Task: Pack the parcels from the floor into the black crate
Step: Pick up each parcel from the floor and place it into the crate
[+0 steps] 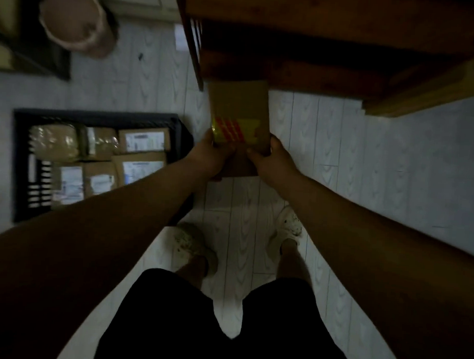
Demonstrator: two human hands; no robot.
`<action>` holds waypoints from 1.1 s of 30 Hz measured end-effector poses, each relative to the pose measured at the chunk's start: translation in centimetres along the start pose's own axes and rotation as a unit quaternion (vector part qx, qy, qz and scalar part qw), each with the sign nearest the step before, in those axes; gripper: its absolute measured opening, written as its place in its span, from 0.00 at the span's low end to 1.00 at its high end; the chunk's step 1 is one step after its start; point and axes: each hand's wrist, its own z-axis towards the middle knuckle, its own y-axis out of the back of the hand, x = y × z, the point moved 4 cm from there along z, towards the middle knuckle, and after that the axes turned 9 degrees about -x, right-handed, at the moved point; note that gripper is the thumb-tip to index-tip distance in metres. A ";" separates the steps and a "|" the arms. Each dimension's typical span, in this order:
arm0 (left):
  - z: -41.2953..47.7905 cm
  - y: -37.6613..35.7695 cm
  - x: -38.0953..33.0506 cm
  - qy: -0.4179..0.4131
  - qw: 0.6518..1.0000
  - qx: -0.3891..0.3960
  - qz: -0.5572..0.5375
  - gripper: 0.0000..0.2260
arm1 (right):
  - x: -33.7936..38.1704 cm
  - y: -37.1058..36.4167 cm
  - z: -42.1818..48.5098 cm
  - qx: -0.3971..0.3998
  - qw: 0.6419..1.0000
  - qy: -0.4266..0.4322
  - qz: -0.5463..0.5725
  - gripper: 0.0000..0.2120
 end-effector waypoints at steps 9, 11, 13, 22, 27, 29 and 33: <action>-16.2 9.3 -4.2 -0.091 0.995 -0.035 0.003 0.25 | 9.2 2.0 -17.2 -0.007 0.995 0.099 0.010 0.27; -19.7 10.9 -3.7 -0.111 0.992 -0.059 -0.010 0.26 | 10.7 2.1 -20.3 0.005 0.991 0.135 0.002 0.25; -23.4 12.4 -2.9 -0.136 0.987 -0.071 -0.048 0.27 | 11.9 2.0 -23.0 0.013 0.986 0.164 -0.001 0.25; -33.2 22.7 -0.8 -0.132 0.986 -0.031 -0.096 0.28 | 17.9 1.2 -33.0 0.007 0.963 0.264 0.052 0.42; -36.8 29.3 -1.0 -0.173 0.985 -0.014 -0.008 0.30 | 21.5 -1.6 -35.3 0.002 0.966 0.252 0.062 0.30; -37.6 32.3 -0.7 -0.195 0.975 -0.079 -0.068 0.25 | 22.3 -4.3 -36.8 -0.022 0.965 0.254 0.062 0.25; -37.1 38.4 2.4 -0.208 0.929 -0.217 -0.218 0.34 | 23.6 -10.3 -39.4 -0.063 0.961 0.246 0.109 0.20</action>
